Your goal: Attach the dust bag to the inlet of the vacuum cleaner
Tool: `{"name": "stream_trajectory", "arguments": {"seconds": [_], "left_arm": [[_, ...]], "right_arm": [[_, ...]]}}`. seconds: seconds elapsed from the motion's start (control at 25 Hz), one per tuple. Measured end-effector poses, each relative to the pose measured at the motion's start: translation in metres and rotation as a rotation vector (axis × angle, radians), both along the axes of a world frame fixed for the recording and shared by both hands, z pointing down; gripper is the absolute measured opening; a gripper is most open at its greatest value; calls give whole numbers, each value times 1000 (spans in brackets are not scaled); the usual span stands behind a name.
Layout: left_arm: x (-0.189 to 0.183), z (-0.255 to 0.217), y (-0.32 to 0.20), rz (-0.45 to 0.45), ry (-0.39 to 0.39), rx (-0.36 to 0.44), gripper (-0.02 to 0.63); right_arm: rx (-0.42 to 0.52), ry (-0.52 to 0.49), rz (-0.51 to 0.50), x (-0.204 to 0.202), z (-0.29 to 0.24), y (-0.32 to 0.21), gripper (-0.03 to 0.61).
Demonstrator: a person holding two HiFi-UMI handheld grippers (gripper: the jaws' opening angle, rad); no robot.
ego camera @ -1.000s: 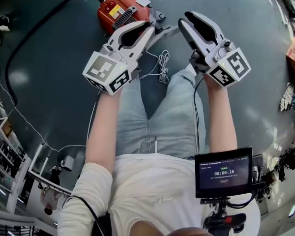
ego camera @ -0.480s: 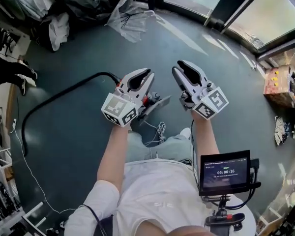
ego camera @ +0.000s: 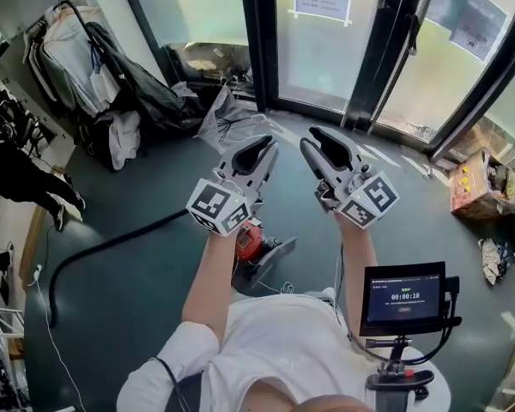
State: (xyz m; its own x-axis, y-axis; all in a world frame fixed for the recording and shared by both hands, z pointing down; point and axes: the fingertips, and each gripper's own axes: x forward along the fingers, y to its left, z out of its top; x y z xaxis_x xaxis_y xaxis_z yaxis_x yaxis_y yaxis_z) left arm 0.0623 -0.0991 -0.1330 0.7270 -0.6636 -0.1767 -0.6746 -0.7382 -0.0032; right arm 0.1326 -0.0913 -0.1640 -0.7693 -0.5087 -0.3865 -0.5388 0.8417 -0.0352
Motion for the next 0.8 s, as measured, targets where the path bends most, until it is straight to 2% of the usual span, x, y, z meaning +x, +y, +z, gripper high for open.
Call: {"name": "stream_trajectory", "arguments": {"seconds": [0.12, 0.32, 0.36, 0.4, 0.68, 0.8], "left_arm": [[7, -36, -2, -11, 7, 24, 58], [13, -59, 3, 19, 1, 75, 58], [14, -60, 4, 24, -1, 78, 58], [15, -61, 5, 28, -1, 78, 58], [19, -65, 11, 58, 40, 102, 58], [18, -64, 9, 46, 10, 101, 58]], "right_arm": [[12, -23, 19, 9, -31, 1, 129], [49, -36, 86, 16, -44, 7, 126], [53, -39, 96, 17, -45, 9, 39], [51, -46, 100, 17, -45, 10, 14], [33, -71, 105, 19, -46, 7, 15], [31, -76, 102, 21, -48, 6, 15]]}}
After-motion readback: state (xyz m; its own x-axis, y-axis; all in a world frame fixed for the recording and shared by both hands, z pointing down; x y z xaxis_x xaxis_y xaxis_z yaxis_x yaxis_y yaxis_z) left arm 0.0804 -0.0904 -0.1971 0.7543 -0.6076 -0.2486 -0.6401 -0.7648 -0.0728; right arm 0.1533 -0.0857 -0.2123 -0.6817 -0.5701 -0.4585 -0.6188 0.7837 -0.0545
